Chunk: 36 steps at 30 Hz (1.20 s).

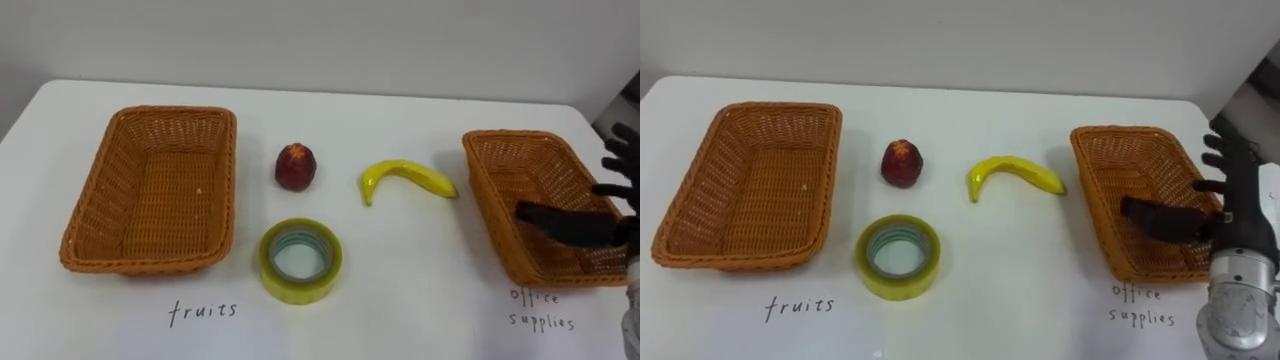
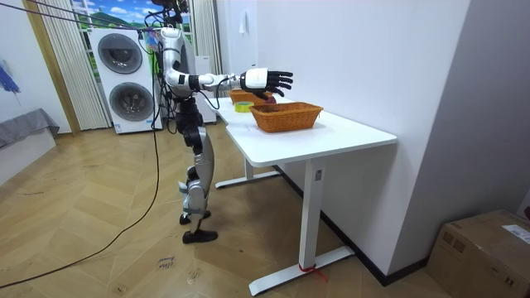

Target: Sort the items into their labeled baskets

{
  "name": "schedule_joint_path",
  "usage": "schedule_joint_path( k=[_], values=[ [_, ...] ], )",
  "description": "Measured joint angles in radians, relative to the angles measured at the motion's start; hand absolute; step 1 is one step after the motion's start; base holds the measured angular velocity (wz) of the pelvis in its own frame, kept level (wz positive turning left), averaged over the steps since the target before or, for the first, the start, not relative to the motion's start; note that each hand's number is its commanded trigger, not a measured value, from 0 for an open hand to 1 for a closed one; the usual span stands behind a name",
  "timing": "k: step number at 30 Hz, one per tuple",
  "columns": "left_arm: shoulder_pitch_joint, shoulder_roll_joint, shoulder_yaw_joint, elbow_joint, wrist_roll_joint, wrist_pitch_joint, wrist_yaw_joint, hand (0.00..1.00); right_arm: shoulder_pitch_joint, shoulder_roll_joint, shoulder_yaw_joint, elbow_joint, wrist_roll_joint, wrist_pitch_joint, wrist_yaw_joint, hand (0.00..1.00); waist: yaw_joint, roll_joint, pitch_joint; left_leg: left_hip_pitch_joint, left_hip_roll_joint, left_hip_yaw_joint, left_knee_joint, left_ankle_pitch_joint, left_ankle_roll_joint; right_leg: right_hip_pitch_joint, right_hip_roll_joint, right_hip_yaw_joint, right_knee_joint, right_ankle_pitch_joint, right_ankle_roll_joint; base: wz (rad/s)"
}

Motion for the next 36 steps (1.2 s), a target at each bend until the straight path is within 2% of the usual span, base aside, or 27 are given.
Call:
schedule_joint_path(
  k=[8, 13, 26, 36],
  values=[
    [0.003, 0.000, 0.005, 0.001, 0.000, 0.002, -0.014, 0.00, 0.000, 0.000, 0.000, -0.001, -0.075, 0.000, 0.007, 0.00, 0.001, 0.000, -0.0014, 0.000, 0.001, 0.007, 0.000, 0.000, 0.000, -0.004, 0.001, 0.010, 0.002, 0.000, 0.000, -0.02],
    [0.003, 0.000, 0.020, 0.001, 0.000, 0.003, -0.019, 0.00, 0.000, 0.000, 0.000, -0.003, -0.087, 0.001, 0.007, 0.00, 0.001, 0.001, -0.0044, 0.002, 0.001, 0.009, 0.000, 0.000, 0.000, -0.003, 0.001, 0.012, 0.002, 0.000, 0.000, 0.00],
    [0.003, -0.001, 0.020, 0.001, 0.000, 0.003, -0.018, 0.00, 0.000, 0.000, 0.000, -0.015, -0.106, 0.001, 0.021, 0.00, 0.001, 0.002, -0.0049, 0.013, 0.001, 0.009, -0.001, 0.000, 0.000, 0.008, 0.001, 0.012, 0.003, 0.000, 0.000, 0.00],
    [-0.001, -0.001, 0.023, 0.002, 0.000, -0.004, -0.014, 0.00, -0.001, -0.001, 0.000, -0.122, -0.105, -0.001, -0.020, 0.00, 0.028, 0.005, -0.0055, 0.014, 0.001, 0.010, 0.000, 0.000, 0.000, 0.009, 0.003, 0.011, 0.002, 0.000, 0.000, 0.00]
  ],
)
